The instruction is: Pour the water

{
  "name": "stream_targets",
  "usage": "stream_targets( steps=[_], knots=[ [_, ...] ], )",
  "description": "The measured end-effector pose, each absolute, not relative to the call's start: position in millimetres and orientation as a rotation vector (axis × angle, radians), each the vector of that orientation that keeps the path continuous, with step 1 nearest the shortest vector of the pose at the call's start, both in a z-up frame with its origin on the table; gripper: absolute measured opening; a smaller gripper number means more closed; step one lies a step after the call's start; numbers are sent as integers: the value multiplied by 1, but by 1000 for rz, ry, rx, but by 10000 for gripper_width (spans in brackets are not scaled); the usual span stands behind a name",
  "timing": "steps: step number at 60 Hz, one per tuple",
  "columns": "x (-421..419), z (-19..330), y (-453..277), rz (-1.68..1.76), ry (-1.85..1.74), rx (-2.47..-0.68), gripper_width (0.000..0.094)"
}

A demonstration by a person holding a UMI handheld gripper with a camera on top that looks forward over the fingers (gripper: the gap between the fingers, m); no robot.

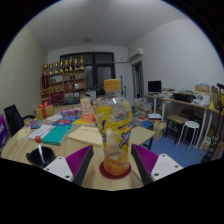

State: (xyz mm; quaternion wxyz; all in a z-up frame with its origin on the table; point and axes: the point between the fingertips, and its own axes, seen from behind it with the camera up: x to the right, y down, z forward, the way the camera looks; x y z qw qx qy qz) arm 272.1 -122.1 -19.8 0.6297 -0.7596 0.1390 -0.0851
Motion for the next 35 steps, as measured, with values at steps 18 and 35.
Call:
stream_targets(
  steps=[18,35],
  knots=[
    [184,29,-253,-192,206,-1683,830],
    [90,45,-368,-160,135,-1633,826]
  ],
)
